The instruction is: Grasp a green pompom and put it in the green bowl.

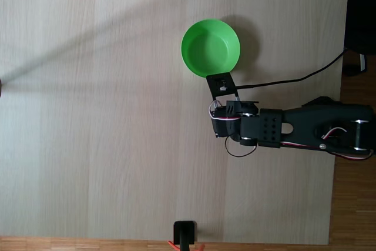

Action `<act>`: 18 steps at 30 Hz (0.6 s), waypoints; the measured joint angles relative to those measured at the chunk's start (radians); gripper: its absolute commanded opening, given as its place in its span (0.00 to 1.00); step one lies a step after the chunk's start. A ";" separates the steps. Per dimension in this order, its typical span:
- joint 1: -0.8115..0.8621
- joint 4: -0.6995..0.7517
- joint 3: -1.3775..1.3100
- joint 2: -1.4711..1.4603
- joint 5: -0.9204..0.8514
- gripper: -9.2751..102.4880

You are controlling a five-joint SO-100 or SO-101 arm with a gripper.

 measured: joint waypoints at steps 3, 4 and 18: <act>0.018 0.000 0.000 0.048 0.000 0.08; 0.031 0.000 0.000 0.060 0.000 0.08; 0.356 0.000 -0.181 0.140 -0.084 0.08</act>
